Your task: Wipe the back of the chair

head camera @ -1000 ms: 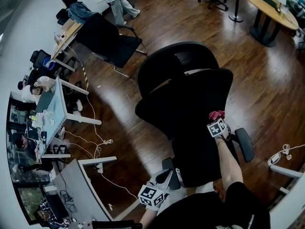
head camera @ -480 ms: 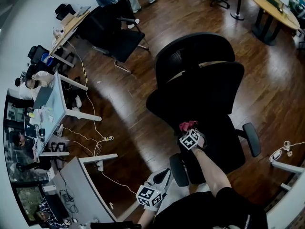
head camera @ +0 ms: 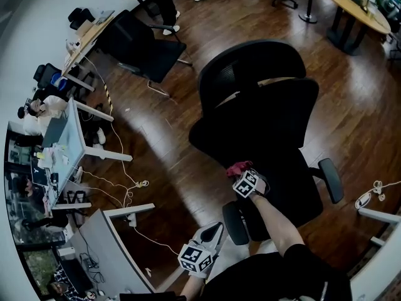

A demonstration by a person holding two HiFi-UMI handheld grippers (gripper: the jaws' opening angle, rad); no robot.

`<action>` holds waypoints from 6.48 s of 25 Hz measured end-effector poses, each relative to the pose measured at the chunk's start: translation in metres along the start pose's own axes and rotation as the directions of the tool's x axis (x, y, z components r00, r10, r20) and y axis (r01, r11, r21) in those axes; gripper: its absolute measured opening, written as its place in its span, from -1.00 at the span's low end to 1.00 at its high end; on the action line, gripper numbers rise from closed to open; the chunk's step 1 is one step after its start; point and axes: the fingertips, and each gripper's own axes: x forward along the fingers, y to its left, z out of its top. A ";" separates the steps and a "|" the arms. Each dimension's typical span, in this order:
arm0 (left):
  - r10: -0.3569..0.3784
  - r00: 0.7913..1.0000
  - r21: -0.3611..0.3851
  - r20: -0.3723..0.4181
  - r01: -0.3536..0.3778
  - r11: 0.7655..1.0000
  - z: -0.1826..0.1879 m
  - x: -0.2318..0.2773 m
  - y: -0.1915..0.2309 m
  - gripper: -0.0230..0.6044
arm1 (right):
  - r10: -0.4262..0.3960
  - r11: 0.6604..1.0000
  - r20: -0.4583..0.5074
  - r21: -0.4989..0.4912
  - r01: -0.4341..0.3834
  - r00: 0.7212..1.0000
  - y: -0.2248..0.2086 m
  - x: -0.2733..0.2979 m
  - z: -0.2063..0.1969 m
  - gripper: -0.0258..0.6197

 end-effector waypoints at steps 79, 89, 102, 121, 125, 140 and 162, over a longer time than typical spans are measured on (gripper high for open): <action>-0.110 0.991 0.017 -0.078 0.112 0.994 0.016 0.130 -0.059 -0.97 | -0.236 0.918 -0.240 0.262 0.297 0.942 -0.268 -0.089 -0.237 -0.77; -0.107 0.991 0.019 -0.075 0.109 0.994 0.023 0.138 -0.052 -0.97 | -0.328 0.845 -0.239 0.358 0.396 0.914 -0.307 -0.123 -0.261 -0.77; -0.102 0.992 0.003 -0.068 0.103 0.995 0.010 0.102 -0.033 -0.97 | -0.255 0.908 -0.161 0.300 0.294 0.953 -0.214 -0.063 -0.179 -0.77; -0.042 0.999 -0.019 -0.014 0.042 0.999 -0.022 0.036 -0.010 -0.97 | 0.038 0.997 0.088 0.060 -0.044 0.995 0.046 0.003 0.014 -0.77; -0.021 1.000 -0.016 0.005 0.021 1.000 -0.019 0.025 -0.007 -0.97 | 0.017 0.999 0.128 0.040 -0.023 0.992 0.041 -0.009 0.035 -0.77; -0.065 0.998 0.021 0.006 0.064 0.998 -0.011 0.054 -0.056 -0.97 | -0.379 0.906 0.081 0.236 0.352 0.922 -0.223 -0.149 -0.068 -0.77; -0.058 0.998 0.017 0.034 0.058 0.998 -0.006 0.059 -0.063 -0.97 | -0.343 0.938 0.211 0.128 0.322 0.915 -0.188 -0.160 0.014 -0.77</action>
